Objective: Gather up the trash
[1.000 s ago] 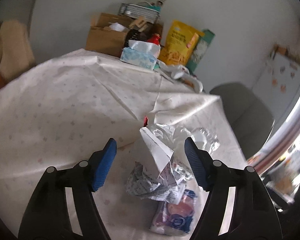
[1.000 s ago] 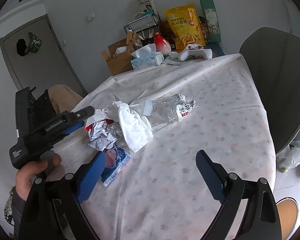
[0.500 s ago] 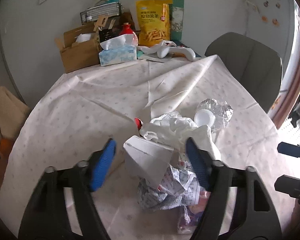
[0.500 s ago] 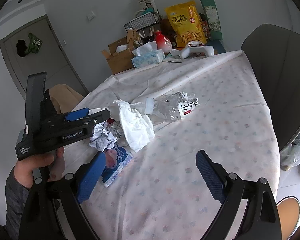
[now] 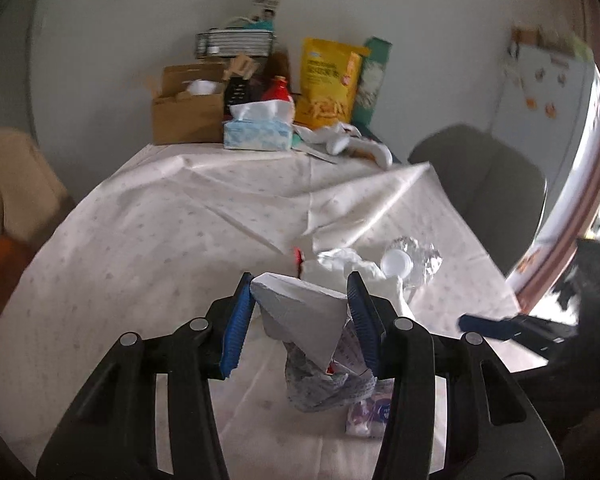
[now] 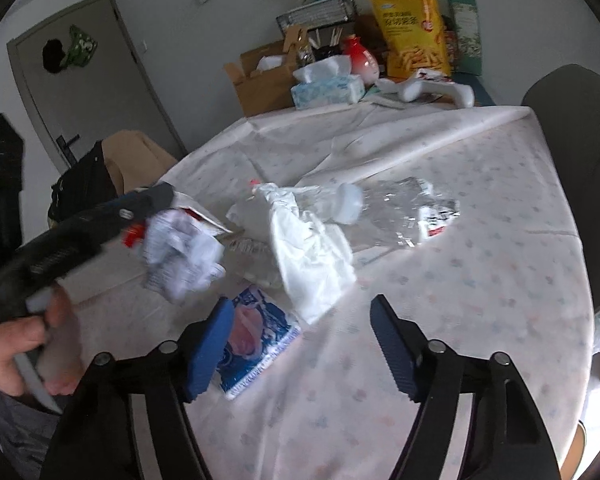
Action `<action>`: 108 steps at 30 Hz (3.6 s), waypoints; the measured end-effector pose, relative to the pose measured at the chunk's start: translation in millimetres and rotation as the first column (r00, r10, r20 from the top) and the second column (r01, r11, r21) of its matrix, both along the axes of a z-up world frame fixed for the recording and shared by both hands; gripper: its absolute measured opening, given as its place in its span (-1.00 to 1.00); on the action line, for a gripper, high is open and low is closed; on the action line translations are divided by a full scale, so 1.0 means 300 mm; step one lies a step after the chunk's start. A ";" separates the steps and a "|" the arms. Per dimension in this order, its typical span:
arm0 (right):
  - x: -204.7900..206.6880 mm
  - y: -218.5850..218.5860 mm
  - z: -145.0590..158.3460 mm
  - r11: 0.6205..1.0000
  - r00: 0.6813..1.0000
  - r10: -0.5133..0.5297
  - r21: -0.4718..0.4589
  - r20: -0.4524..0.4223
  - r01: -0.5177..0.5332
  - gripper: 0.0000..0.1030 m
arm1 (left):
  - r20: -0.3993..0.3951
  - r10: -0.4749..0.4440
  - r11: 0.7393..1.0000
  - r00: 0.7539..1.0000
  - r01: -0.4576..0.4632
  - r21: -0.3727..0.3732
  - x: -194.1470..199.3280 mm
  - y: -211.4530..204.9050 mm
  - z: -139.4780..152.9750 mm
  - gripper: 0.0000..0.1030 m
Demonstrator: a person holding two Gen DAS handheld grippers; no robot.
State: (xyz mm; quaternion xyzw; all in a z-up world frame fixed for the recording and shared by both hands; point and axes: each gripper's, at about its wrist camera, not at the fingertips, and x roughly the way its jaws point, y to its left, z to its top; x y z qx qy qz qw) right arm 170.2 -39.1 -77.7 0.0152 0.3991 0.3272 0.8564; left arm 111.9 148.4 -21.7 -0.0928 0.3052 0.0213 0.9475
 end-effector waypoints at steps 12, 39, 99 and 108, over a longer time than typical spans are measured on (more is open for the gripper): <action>0.069 0.078 -0.074 0.998 0.998 0.018 -0.057 -0.052 -0.021 -0.61 | -0.082 0.054 0.968 0.995 -0.072 -0.240 -0.058 0.135 -0.142 -0.02; -0.019 -0.126 -0.027 0.999 0.999 -0.018 0.028 -0.033 0.019 -0.93 | -0.175 0.037 0.999 0.984 -0.032 0.031 -0.043 0.049 -0.139 0.87; -0.119 -0.565 0.103 0.973 0.978 -0.203 0.124 0.052 0.196 -0.93 | -0.040 -0.143 0.988 0.989 0.140 -0.070 0.023 -0.225 0.159 -0.66; -0.138 -0.817 0.082 0.941 0.943 -0.329 0.104 0.054 0.323 -0.93 | -0.035 -0.268 0.961 0.963 0.264 -0.084 0.134 -0.533 0.117 -0.66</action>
